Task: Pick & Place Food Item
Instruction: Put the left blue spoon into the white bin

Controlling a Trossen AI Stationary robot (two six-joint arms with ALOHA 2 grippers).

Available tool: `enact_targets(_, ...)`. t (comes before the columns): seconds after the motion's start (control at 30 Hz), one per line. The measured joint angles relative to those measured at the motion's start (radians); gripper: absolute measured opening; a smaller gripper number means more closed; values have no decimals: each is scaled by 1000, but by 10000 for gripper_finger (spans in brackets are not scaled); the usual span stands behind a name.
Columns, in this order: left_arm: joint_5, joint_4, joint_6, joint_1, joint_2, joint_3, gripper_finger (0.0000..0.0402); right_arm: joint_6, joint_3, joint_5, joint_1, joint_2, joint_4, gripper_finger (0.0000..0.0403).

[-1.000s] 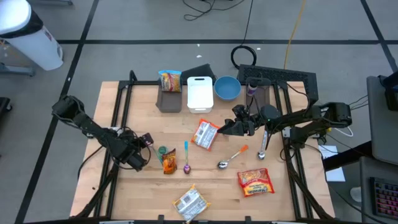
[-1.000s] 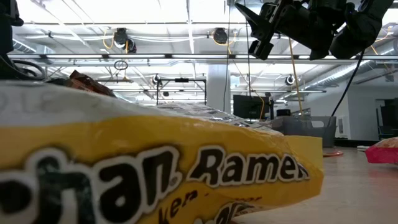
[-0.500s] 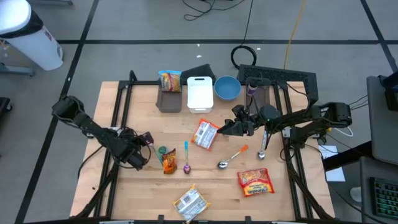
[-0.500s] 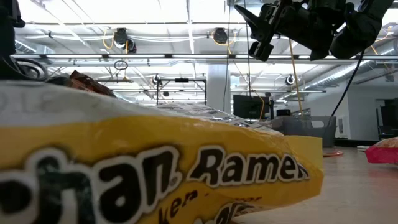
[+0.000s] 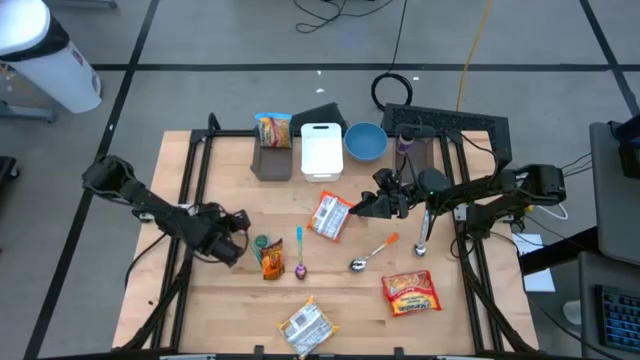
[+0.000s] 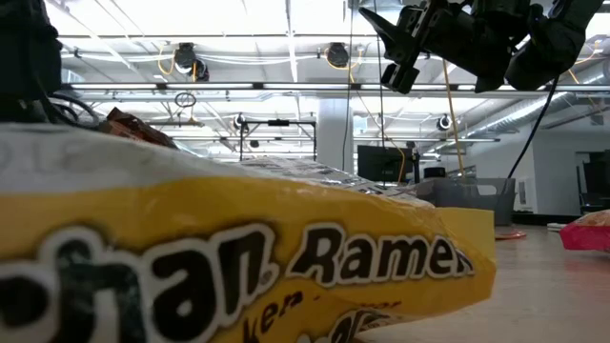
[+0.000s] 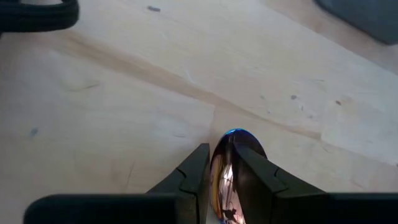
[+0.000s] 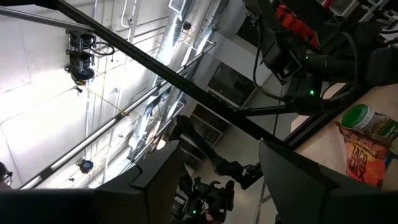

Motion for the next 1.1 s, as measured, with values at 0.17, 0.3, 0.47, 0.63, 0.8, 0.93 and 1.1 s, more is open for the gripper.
enact_targets(0.17, 4, 11, 42, 25, 0, 0, 74, 0, 0, 1, 0, 0, 0, 212)
enact_targets(0.3, 22, 37, 108, 49, 0, 0, 74, -1, 0, 23, 0, 0, 0, 212)
enact_targets(0.47, 28, 58, 167, 84, 0, 0, 74, -3, 0, 22, 0, 0, 0, 212)
enact_targets(0.63, 33, 80, 223, 111, 0, 0, 51, -3, 0, 21, 0, 0, 0, 212)
enact_targets(0.8, 45, 98, 268, 138, 0, 1, 8, -3, 0, 19, 0, 0, 0, 212)
enact_targets(0.93, 51, 103, 290, 153, 0, 1, 10, -1, 0, 19, 0, 0, 0, 212)
enact_targets(1.1, 91, 102, 346, 163, 0, 1, 6, 0, 0, 19, 0, 0, 0, 212)
